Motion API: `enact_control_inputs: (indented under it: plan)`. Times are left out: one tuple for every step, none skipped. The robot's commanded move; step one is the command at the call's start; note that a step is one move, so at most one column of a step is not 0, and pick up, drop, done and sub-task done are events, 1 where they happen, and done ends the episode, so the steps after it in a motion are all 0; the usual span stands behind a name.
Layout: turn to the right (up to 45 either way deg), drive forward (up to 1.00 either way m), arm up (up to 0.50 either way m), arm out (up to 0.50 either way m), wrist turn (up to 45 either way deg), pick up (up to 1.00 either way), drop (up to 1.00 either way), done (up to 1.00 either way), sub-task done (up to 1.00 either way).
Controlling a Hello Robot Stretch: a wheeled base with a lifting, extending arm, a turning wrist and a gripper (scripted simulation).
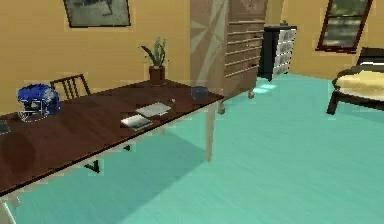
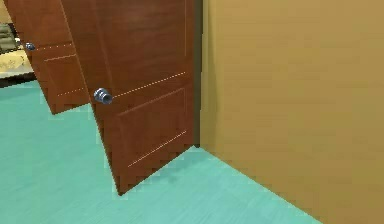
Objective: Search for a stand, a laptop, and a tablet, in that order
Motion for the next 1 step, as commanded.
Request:
enact_control_inputs:
  plan:
    - [-6.0,0.0,0.0,0.0,0.0,0.0,0.0,0.0,0.0]
